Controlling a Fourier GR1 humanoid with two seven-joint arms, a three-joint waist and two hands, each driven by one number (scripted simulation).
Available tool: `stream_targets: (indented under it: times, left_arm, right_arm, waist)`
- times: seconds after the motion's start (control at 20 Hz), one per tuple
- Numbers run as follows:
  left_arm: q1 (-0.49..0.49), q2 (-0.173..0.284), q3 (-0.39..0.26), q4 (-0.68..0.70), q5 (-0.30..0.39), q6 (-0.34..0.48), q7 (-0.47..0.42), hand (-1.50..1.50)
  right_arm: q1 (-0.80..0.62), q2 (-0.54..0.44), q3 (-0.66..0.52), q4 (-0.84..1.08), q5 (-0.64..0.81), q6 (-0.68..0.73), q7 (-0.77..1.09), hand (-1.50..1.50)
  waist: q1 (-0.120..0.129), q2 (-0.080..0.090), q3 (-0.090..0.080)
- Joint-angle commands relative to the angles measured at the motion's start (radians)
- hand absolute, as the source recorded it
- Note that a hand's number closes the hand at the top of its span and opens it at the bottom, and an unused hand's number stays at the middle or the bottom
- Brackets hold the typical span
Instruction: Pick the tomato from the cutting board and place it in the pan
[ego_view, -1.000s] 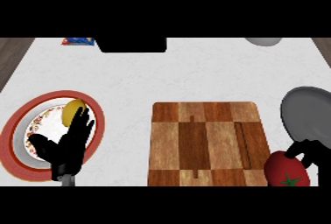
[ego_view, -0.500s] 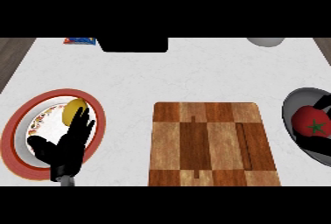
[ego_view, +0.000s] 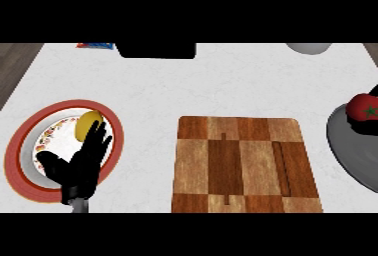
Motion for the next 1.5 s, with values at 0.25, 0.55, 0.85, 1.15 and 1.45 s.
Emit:
stream_targets:
  times: [0.25,0.55,0.85,1.15,1.45]
  left_arm:
    - [0.017,-0.029,-0.025,0.030,-0.009,0.007,0.012,0.00]
    - [-0.030,-0.022,-0.006,0.074,-0.013,0.010,0.009,0.00]
    - [0.007,-0.007,-0.005,0.040,-0.003,-0.004,0.030,0.00]
    - [0.024,-0.008,0.010,0.036,-0.007,0.007,0.008,0.00]
    - [-0.010,-0.027,0.013,0.062,-0.008,0.026,0.023,0.00]
  right_arm:
    - [-0.234,-0.104,-0.023,0.556,0.059,0.050,-0.129,-1.50]
    - [-0.320,-0.060,-0.116,0.731,-0.033,-0.049,-0.367,-1.50]
    - [-0.366,-0.053,-0.309,0.753,-0.305,0.179,-0.508,-1.50]
    - [-0.316,-0.186,-0.421,0.880,-0.438,0.481,-0.584,-1.50]
    - [-0.233,-0.290,-0.459,0.941,-0.508,0.791,-0.670,-1.50]
  waist:
    - [0.031,0.016,-0.004]
    - [0.018,0.018,-0.003]
    - [-0.004,0.009,-0.003]
    - [-0.017,0.007,-0.004]
    - [-0.033,0.004,-0.005]
